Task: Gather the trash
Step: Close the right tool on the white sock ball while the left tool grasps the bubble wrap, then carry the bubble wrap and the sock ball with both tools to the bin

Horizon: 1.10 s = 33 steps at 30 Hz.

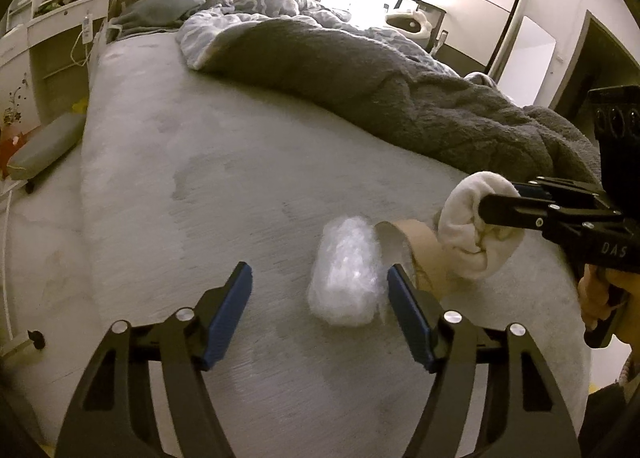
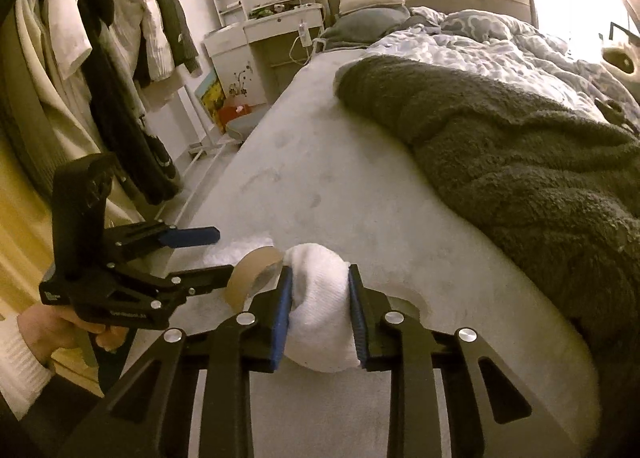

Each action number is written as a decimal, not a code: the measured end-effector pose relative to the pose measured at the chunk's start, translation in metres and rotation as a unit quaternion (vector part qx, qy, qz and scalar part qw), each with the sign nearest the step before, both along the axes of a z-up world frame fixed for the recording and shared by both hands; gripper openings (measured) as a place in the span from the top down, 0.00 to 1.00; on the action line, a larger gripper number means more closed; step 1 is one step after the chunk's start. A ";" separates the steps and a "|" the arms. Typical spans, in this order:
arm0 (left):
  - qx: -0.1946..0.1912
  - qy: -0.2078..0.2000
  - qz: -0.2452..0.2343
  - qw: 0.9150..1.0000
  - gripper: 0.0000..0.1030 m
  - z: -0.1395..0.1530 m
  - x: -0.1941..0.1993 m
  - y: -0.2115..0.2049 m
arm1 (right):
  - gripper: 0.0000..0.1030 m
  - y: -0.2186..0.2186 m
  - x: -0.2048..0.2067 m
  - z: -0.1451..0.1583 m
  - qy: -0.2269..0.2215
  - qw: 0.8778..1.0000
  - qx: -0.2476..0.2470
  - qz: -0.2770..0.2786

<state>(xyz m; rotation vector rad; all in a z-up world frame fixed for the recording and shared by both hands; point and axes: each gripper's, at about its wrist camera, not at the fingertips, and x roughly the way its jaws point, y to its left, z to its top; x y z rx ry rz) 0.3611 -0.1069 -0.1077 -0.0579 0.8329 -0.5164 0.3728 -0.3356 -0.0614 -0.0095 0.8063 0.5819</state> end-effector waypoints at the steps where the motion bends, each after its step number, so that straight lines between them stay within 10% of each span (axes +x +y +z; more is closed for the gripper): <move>1: -0.002 -0.001 -0.001 1.000 0.28 0.000 0.000 -0.003 | 0.74 -0.001 0.000 0.000 0.000 1.000 0.002 -0.001; 10: 0.030 0.007 0.010 0.999 0.60 -0.010 0.003 -0.018 | 0.74 -0.009 -0.001 0.004 0.003 1.000 0.008 -0.013; 33: 0.037 0.031 0.102 0.994 0.62 0.039 -0.058 0.022 | 0.74 0.055 -0.019 0.051 -0.013 0.999 0.016 0.026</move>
